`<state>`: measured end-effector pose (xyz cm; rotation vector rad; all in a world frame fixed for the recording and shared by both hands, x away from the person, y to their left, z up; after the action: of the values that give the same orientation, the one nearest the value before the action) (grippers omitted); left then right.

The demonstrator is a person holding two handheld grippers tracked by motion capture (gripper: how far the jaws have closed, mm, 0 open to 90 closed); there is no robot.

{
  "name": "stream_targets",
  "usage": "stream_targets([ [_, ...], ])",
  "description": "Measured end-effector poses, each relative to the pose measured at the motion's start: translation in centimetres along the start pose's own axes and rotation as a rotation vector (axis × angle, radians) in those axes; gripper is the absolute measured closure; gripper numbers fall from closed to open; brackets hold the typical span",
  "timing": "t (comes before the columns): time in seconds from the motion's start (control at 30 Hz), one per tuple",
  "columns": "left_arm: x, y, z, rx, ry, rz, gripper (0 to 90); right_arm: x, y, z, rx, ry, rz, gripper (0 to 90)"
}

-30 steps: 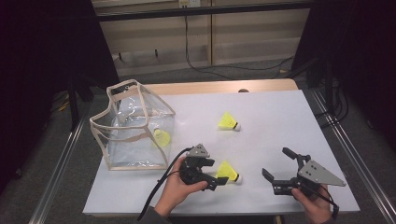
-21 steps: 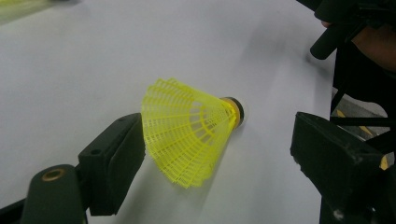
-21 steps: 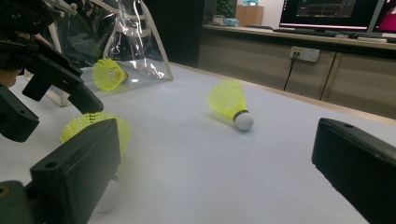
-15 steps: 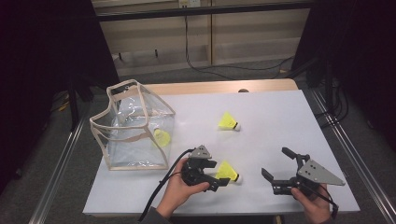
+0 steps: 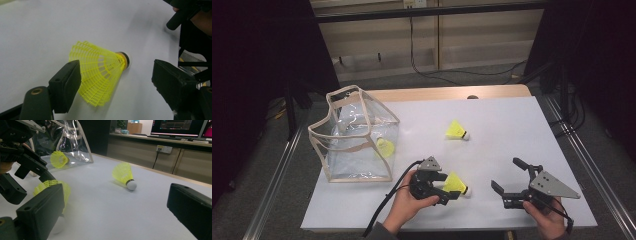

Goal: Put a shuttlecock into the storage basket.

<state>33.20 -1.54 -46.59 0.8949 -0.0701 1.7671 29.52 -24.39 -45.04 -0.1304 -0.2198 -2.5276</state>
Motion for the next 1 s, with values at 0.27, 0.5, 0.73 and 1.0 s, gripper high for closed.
stream_targets([
  [0.27,-0.5,0.0,0.0,0.0,-0.003,0.007,29.4,0.0,0.0,0.0,0.001,0.0,0.0,1.1],
  [0.5,-1.0,0.2,-0.2,-0.013,-0.022,0.007,35.8,0.0,0.0,0.0,0.002,0.001,0.0,1.1],
  [0.73,-1.5,0.3,-0.3,-0.014,-0.039,-0.004,42.3,0.0,0.0,0.1,0.003,0.001,0.0,1.1],
  [1.0,-2.1,0.4,-0.4,-0.012,-0.049,-0.02,48.1,0.0,0.0,0.1,0.005,0.0,0.002,1.1],
])
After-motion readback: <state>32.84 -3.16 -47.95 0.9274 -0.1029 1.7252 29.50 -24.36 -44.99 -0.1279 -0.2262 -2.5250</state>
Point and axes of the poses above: each handheld gripper's, and its own axes: x roughly backward along the jaws, z roughly out of its top, y roughly to its right, the point moved 6 cm from there along -x, roughly forward along the jaws, and after that the axes turned 5 degrees about x, right-handed, at the moved point
